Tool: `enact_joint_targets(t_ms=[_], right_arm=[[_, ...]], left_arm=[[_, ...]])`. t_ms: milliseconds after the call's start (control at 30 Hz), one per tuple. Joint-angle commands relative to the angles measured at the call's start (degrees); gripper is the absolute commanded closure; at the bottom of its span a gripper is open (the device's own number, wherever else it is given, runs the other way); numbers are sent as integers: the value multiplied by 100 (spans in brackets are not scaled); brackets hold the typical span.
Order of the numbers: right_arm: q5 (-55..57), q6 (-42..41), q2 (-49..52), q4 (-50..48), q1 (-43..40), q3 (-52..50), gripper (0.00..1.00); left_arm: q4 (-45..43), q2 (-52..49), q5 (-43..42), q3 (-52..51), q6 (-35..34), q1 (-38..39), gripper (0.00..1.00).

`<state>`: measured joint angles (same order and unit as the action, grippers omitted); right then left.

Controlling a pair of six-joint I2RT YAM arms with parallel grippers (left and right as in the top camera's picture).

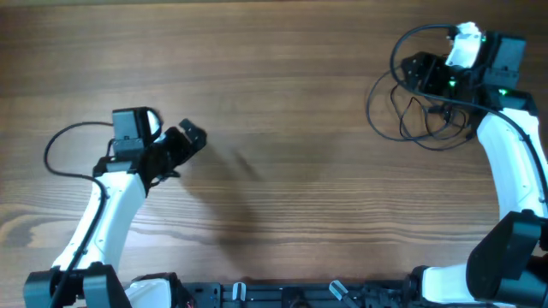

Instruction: Untangle cables

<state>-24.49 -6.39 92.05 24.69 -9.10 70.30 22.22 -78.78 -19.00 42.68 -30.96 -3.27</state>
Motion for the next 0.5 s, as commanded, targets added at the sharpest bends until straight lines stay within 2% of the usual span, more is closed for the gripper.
enact_joint_targets(t_ms=[0, 133, 200, 300, 367, 467], right_arm=[[-144, 208, 129, 302, 802, -46, 18], [968, 190, 129, 1150, 1582, -46, 16], [1484, 149, 129, 1740, 1759, -46, 15], [1598, -111, 129, 2559, 1770, -46, 10], [1552, -319, 129, 2896, 1773, -46, 10], [1508, -254, 103, 3254, 1773, -94, 9]], left_arm=[[-369, 61, 52, 31, -118, 1016, 1], [-50, 61, 1456, 33, 76, 2291, 0], [435, 61, 2011, 87, 74, 2509, 0], [1569, 61, 2577, 411, 70, 2433, 1], [2479, 63, 2570, 715, 48, 2236, 0], [3348, 90, 2573, 804, -4, 1917, 0]])
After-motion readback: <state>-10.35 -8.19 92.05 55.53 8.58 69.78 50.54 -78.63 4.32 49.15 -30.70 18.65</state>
